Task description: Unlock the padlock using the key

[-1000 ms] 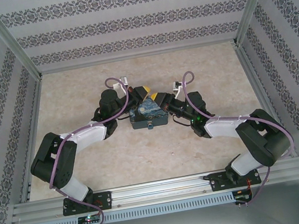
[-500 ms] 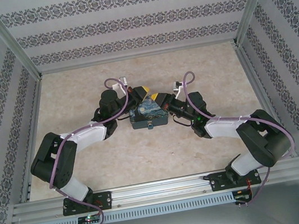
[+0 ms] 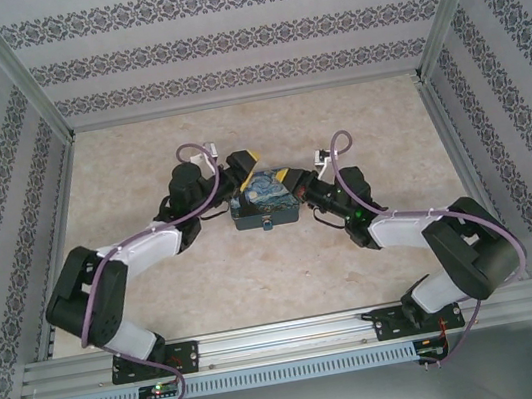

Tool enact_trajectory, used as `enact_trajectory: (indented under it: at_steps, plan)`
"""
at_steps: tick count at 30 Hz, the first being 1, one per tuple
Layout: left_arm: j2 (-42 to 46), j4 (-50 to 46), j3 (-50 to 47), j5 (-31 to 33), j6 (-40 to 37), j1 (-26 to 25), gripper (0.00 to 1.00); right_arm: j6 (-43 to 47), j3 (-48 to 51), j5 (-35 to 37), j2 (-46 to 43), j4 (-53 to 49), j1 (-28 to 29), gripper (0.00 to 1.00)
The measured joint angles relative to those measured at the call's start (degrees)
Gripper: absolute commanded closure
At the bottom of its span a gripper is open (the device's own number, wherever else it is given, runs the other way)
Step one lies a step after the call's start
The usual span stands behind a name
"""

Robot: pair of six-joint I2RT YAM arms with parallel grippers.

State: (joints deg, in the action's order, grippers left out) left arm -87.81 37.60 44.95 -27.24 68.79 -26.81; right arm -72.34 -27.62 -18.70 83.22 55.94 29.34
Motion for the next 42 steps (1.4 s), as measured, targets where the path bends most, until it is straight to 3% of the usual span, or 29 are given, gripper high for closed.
enact_trajectory:
  at_steps: [4,10,16,27,42]
  plan:
    - [6.8,-8.3,-1.5,0.1,-5.7,0.2,0.17,0.0,1.2,0.0,-0.9,-1.0,0.0,1.0]
    - [15.3,-23.1,-2.5,1.0,-18.4,-1.6,0.18,0.1,2.6,0.0,-1.0,-1.9,0.0,1.0]
    - [16.2,-29.7,-5.7,2.4,-26.9,-5.7,0.28,0.1,2.6,0.0,0.6,-1.9,0.0,1.0]
    - [3.0,-24.6,-10.0,5.9,-31.5,-12.0,0.36,0.0,3.2,0.0,3.8,-1.9,-0.4,1.0]
    - [-7.8,-9.3,-11.4,14.1,-37.5,-13.0,0.42,-1.0,2.8,-0.2,9.0,-0.7,-1.5,1.0]
